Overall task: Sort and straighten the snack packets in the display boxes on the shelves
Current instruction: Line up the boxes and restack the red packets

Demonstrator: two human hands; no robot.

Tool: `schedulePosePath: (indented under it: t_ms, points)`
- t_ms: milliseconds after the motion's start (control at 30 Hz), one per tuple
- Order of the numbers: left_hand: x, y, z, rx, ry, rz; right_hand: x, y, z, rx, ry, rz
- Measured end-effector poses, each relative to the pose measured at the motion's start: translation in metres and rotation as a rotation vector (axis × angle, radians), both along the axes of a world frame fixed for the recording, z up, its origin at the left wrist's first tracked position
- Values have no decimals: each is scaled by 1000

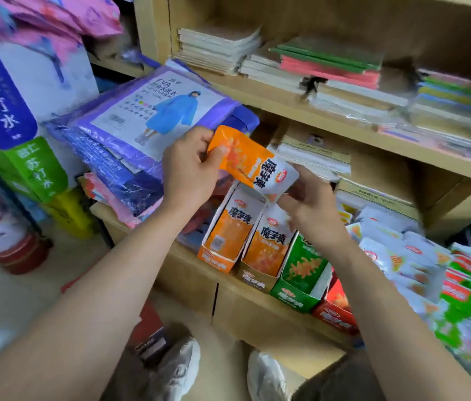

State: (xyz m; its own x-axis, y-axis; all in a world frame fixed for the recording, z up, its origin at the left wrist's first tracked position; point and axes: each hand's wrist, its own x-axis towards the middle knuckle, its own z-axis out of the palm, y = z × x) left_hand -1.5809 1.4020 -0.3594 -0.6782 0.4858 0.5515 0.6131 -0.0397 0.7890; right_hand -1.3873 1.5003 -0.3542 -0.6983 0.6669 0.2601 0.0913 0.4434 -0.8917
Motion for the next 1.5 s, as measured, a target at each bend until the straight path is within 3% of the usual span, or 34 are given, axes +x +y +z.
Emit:
schedulePosePath:
  t_ms: [100,167,233,467,567,700,767,867,967,1033,1167,1267,1400,1500]
  points:
    - [11,-8,-13,-17,-177,-31,6,0,11,-410,169,153]
    - [18,-10,-23,-31,-240,-17,10,5,14,-556,231,187]
    - [21,-8,-27,-26,-303,-32,12,9,13,-576,259,167]
    - [30,-7,-20,-48,-466,-134,11,9,11,-363,180,-47]
    - [20,-13,-23,-99,-290,-126,3,10,5,-255,158,-156]
    - [17,-23,-23,-68,184,14,1,15,-7,-210,224,-350]
    - [27,-23,-25,-98,394,-92,4,17,-13,-210,256,-417]
    - [45,-13,-36,-361,624,-326,9,18,-15,-186,296,-434]
    - [61,0,-49,-665,778,-386,11,19,-11,-160,340,-446]
    - [66,8,-53,-727,823,-364,13,22,-10,-173,362,-434]
    - [65,8,-44,-544,751,-367,17,30,-9,-206,383,-417]
    - [57,-2,-42,-515,709,-445,20,33,-8,-204,374,-393]
    - [42,-24,-42,-535,423,-555,23,38,-7,-150,322,-364]
    - [48,-24,-42,-506,553,-469,21,40,-7,-69,276,-328]
